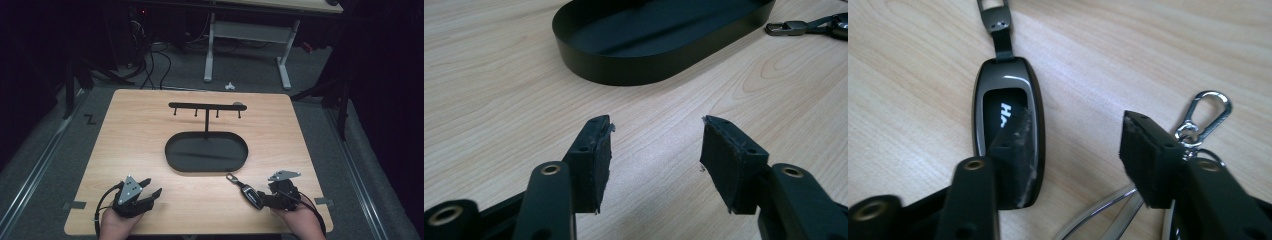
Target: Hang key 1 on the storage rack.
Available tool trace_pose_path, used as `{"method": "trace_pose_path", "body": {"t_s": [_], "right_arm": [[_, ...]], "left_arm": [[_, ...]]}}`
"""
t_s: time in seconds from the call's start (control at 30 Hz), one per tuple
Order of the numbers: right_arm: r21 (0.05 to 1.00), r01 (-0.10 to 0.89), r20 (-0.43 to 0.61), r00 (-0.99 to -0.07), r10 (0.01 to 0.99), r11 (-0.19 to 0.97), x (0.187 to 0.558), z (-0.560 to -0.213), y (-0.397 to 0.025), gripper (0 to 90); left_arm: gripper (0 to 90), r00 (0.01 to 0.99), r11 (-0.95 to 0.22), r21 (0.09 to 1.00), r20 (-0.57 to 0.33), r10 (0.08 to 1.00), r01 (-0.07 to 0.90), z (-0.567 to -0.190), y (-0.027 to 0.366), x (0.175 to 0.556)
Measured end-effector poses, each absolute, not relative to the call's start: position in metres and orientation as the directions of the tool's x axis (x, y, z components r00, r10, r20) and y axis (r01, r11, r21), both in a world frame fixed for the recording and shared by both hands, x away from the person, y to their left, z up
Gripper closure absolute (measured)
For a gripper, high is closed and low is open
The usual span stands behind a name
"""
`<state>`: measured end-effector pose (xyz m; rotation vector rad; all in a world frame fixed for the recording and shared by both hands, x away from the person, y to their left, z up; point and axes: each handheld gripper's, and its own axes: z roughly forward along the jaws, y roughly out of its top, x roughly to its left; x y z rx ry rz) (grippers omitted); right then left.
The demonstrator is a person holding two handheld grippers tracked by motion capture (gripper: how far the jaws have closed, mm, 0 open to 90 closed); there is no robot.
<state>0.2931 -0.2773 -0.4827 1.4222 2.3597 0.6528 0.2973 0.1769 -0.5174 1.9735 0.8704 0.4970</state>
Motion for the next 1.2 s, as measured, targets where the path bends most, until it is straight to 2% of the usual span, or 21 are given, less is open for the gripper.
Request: {"method": "trace_pose_path", "body": {"t_s": [0.17, 0.3, 0.7, 0.97, 1.2], "right_arm": [[0.443, 0.791, -0.031, -0.457, 0.889, 0.422, 0.303, -0.478, -0.275, 45.6], [0.378, 0.797, -0.035, -0.496, 0.868, 0.471, 0.308, -0.475, -0.271, 43.3], [0.217, 0.81, -0.048, -0.548, 0.835, 0.545, 0.318, -0.468, -0.262, 40.0], [0.18, 0.772, -0.083, -0.606, 0.791, 0.61, 0.325, -0.462, -0.253, 39.3], [0.154, 0.757, -0.068, -0.633, 0.772, 0.635, 0.333, -0.459, -0.237, 37.6]], "left_arm": [[46.4, 0.665, -0.318, 0.865, -0.024, 0.747, 0.389, -0.517, 0.182, 0.297], [41.0, 0.642, -0.306, 0.876, -0.004, 0.767, 0.372, -0.515, 0.183, 0.295], [36.2, 0.665, -0.324, 0.875, 0.003, 0.746, 0.36, -0.517, 0.179, 0.294], [29.0, 0.66, -0.331, 0.87, 0.009, 0.751, 0.365, -0.519, 0.18, 0.295], [28.3, 0.654, -0.336, 0.874, 0.027, 0.756, 0.353, -0.517, 0.181, 0.295]]}}
